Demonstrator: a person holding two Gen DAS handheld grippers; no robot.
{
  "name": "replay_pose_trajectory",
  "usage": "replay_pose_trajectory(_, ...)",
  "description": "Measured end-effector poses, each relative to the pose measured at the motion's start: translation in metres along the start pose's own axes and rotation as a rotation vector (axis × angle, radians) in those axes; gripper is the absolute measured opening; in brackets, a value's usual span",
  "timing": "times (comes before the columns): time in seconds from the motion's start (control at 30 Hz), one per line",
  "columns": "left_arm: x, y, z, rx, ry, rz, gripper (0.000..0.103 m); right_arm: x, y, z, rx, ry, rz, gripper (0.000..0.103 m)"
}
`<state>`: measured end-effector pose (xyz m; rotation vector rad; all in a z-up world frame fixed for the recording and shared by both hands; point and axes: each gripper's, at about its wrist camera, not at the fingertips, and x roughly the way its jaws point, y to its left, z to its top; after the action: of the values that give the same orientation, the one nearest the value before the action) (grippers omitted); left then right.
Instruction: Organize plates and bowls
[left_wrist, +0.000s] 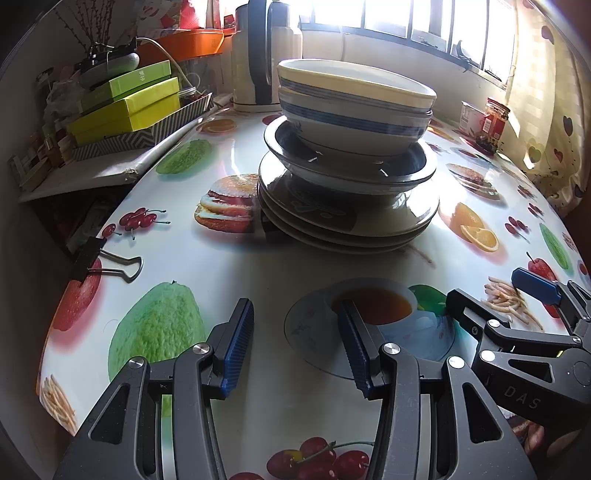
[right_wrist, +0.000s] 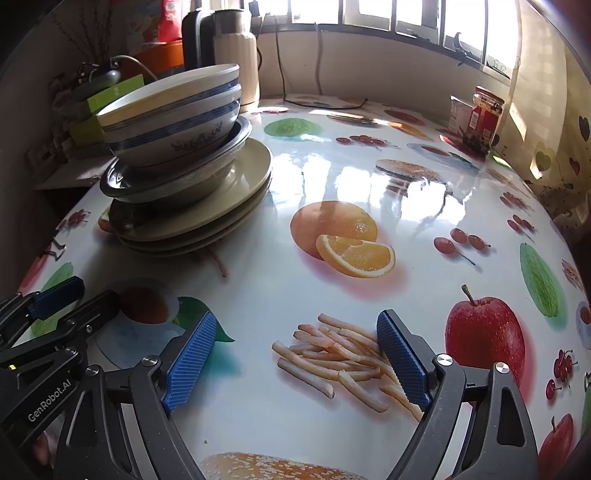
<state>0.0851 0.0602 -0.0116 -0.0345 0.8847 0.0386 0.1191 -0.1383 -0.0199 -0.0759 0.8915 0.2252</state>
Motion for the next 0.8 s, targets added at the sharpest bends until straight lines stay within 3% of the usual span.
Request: replay_pose_trajectory(0.8,0.0001,0.0006,0.0000,0.000,-0.001,0.000,0.049,0.0003,-0.0006,-0.0006,0.001,0.001,-0.001,0.094)
